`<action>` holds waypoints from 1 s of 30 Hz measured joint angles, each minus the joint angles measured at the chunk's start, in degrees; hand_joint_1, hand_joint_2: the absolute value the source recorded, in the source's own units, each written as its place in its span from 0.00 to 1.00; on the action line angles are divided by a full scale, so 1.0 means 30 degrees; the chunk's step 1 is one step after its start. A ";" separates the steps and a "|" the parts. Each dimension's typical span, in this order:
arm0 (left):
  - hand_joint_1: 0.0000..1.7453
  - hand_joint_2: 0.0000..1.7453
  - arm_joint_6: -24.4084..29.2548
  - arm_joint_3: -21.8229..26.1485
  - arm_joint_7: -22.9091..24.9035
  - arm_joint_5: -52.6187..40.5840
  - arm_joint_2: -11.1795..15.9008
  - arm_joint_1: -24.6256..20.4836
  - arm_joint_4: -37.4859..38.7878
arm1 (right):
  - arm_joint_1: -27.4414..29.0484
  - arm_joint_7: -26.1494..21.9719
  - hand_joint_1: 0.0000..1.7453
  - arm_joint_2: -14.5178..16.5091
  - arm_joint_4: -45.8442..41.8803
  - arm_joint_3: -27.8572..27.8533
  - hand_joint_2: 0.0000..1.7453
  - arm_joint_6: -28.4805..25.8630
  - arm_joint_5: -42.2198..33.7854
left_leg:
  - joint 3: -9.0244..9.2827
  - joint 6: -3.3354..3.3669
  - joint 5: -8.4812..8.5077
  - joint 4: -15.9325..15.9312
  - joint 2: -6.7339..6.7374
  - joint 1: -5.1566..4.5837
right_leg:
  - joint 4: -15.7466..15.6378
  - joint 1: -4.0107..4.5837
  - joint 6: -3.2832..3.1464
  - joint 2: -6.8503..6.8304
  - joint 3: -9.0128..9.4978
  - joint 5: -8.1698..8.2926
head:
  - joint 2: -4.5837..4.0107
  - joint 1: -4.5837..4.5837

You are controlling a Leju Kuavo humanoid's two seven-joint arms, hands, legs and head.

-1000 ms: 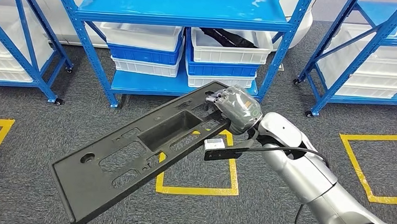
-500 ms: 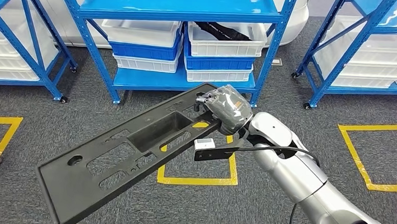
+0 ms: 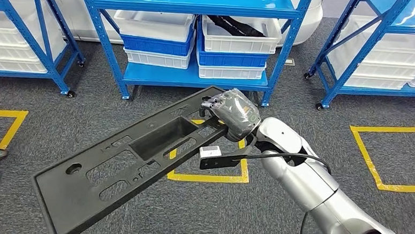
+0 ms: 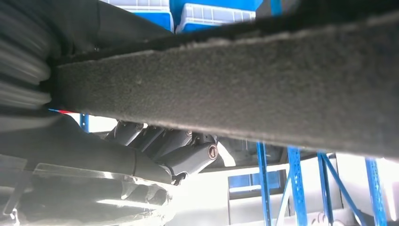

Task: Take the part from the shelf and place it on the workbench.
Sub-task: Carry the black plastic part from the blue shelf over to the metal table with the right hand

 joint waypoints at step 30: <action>0.00 1.00 0.0038 0.0614 -0.0337 0.0076 0.0078 0.0090 0.0017 | 0.0073 -0.0042 1.00 0.0778 0.0153 -0.0100 1.00 0.0543 -0.0780 | 0.0777 -0.0153 -0.0506 -0.0379 0.0060 0.0033 | -0.0492 0.0174 -0.0291 -0.0058 -0.0047 0.0541 | 0.0000 -0.0091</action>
